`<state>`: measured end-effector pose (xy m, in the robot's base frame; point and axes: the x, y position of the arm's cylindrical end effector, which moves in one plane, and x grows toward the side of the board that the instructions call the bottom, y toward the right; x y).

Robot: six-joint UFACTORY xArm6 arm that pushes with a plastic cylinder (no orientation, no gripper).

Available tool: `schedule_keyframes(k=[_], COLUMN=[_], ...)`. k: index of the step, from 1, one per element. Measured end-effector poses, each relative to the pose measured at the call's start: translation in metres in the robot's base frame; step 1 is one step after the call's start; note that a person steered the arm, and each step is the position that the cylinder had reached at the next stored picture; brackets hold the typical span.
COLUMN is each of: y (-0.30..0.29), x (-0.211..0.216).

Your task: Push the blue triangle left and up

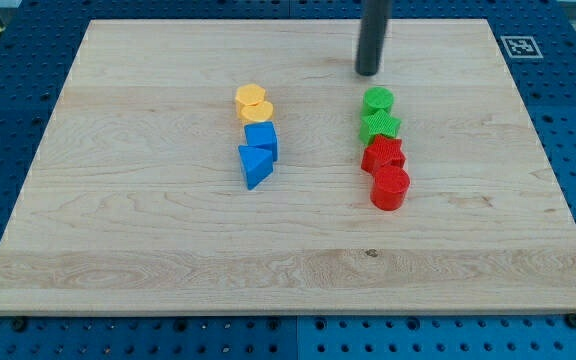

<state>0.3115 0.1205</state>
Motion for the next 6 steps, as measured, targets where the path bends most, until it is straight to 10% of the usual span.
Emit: schedule_keyframes(k=[6], y=[-0.062], x=[0.155])
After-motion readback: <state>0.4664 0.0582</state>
